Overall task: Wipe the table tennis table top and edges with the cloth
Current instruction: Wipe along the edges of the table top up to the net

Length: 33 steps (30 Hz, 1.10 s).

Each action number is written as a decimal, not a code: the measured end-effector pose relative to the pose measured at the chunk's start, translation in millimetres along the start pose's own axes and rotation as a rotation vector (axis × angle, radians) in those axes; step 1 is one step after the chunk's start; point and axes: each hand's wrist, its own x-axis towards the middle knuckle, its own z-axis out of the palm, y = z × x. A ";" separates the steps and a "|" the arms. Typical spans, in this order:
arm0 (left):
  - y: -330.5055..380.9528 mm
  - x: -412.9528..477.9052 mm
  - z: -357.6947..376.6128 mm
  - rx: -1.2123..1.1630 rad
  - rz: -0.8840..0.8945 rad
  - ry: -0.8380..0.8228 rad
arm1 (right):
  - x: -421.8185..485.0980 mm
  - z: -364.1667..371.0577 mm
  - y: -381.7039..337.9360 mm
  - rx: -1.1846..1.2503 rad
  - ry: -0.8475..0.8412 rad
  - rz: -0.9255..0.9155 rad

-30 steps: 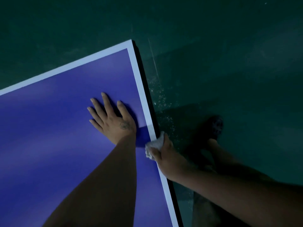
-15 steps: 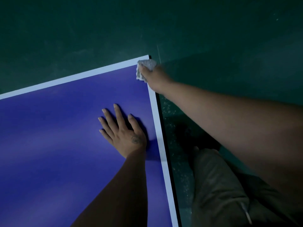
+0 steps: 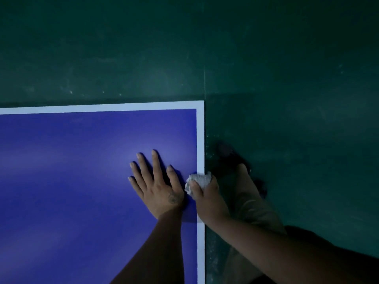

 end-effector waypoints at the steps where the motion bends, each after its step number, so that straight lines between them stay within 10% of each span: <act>1: -0.3 -0.4 0.1 0.000 0.000 0.004 | 8.2 -3.8 -11.9 0.011 0.016 0.003; 9: 0.6 -3.2 -2.7 -0.003 -0.031 -0.031 | 105.8 -55.1 -149.6 0.153 0.124 -0.341; 15: 11.4 -1.8 -6.9 0.043 -0.115 -0.102 | 149.2 -112.7 -185.8 -0.163 -0.120 -0.136; 29: 69.5 169.4 12.0 -0.075 -1.282 0.006 | 166.1 -175.9 -231.3 -0.753 -0.603 -0.305; 33: 66.2 195.0 8.4 -0.013 -1.362 -0.003 | 175.5 -173.6 -246.7 -1.100 -0.763 -0.308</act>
